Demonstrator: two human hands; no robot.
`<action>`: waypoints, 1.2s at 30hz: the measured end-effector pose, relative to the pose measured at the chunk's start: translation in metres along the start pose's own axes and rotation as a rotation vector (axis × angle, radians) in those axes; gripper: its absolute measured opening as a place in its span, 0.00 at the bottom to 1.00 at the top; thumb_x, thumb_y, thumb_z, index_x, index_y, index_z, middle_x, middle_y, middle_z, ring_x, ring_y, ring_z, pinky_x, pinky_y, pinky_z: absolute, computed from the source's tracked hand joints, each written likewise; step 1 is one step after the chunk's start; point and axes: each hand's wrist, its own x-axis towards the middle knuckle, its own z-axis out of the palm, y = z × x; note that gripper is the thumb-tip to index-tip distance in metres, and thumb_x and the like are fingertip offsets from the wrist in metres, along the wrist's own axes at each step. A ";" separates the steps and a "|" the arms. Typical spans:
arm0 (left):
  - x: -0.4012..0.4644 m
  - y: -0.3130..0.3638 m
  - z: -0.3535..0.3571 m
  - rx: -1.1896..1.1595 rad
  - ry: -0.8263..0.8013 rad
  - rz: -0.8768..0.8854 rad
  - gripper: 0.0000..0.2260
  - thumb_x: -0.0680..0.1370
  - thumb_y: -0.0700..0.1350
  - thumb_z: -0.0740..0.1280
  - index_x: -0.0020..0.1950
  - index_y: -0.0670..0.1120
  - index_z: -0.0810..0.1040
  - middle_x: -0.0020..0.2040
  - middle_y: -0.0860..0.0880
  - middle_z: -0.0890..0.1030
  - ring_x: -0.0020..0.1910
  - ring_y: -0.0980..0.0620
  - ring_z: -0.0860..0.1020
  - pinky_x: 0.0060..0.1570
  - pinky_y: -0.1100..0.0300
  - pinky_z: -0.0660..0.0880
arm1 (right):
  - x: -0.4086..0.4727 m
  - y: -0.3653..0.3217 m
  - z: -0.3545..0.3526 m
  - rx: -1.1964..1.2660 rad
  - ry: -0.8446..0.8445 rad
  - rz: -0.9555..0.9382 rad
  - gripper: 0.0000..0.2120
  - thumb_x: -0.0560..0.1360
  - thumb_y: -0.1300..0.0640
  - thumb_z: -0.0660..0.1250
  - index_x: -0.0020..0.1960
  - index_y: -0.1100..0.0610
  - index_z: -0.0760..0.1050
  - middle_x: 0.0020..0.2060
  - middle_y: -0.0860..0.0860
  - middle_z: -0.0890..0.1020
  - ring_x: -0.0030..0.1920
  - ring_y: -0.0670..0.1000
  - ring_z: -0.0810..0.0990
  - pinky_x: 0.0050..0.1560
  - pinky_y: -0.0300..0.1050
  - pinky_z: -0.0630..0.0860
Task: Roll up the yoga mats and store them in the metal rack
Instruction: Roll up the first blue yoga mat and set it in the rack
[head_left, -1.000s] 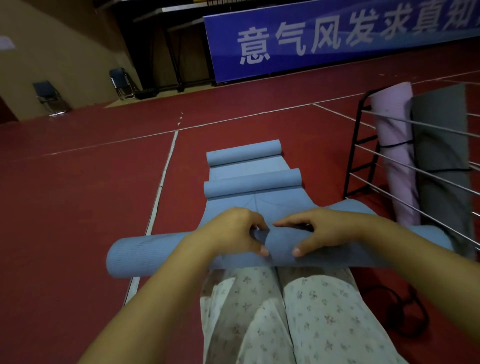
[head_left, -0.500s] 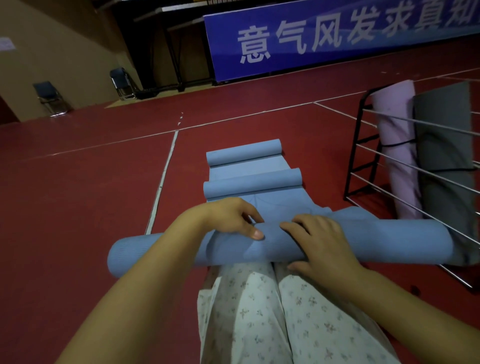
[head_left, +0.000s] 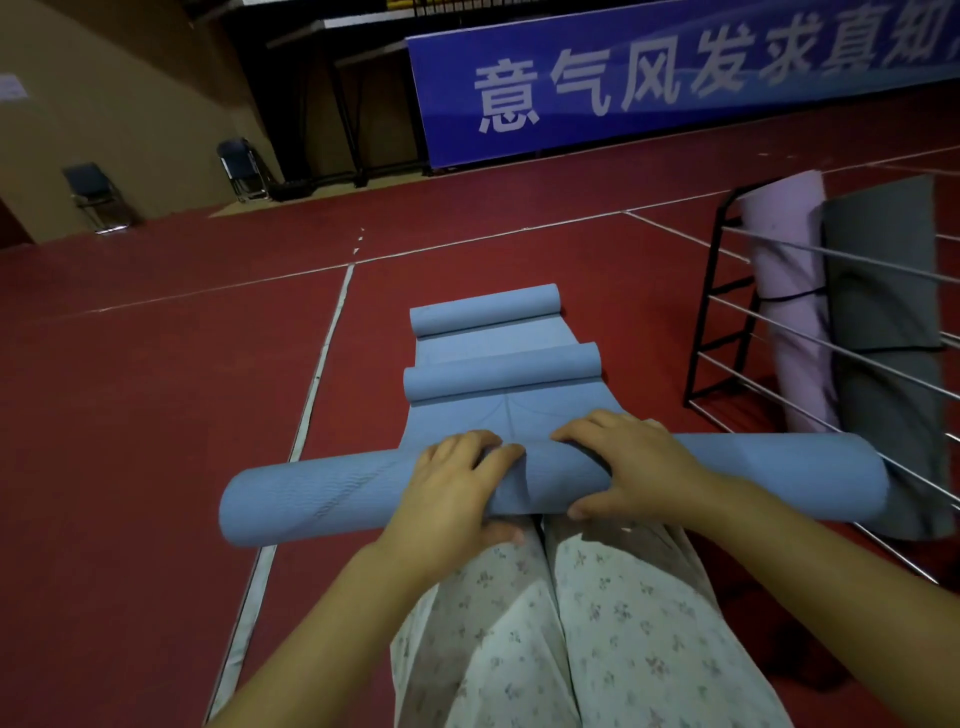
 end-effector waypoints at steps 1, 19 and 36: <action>0.003 0.000 0.002 -0.004 -0.011 -0.024 0.35 0.66 0.59 0.73 0.70 0.52 0.67 0.65 0.48 0.71 0.63 0.45 0.69 0.61 0.51 0.65 | 0.004 0.003 -0.002 0.023 -0.028 -0.004 0.33 0.64 0.36 0.71 0.66 0.40 0.65 0.58 0.43 0.71 0.59 0.47 0.71 0.55 0.46 0.66; 0.065 -0.028 -0.008 -0.275 -0.342 -0.151 0.30 0.65 0.58 0.76 0.63 0.55 0.69 0.56 0.51 0.75 0.53 0.50 0.75 0.51 0.57 0.72 | 0.014 0.004 -0.016 -0.290 -0.013 -0.123 0.31 0.71 0.38 0.66 0.72 0.41 0.61 0.60 0.49 0.69 0.59 0.52 0.70 0.56 0.48 0.65; 0.059 -0.043 0.011 -0.271 -0.264 -0.050 0.29 0.66 0.57 0.77 0.61 0.48 0.70 0.55 0.49 0.71 0.53 0.51 0.71 0.48 0.59 0.68 | 0.026 0.024 0.023 -0.206 0.036 -0.075 0.34 0.68 0.41 0.69 0.71 0.42 0.61 0.58 0.49 0.68 0.58 0.53 0.69 0.54 0.50 0.63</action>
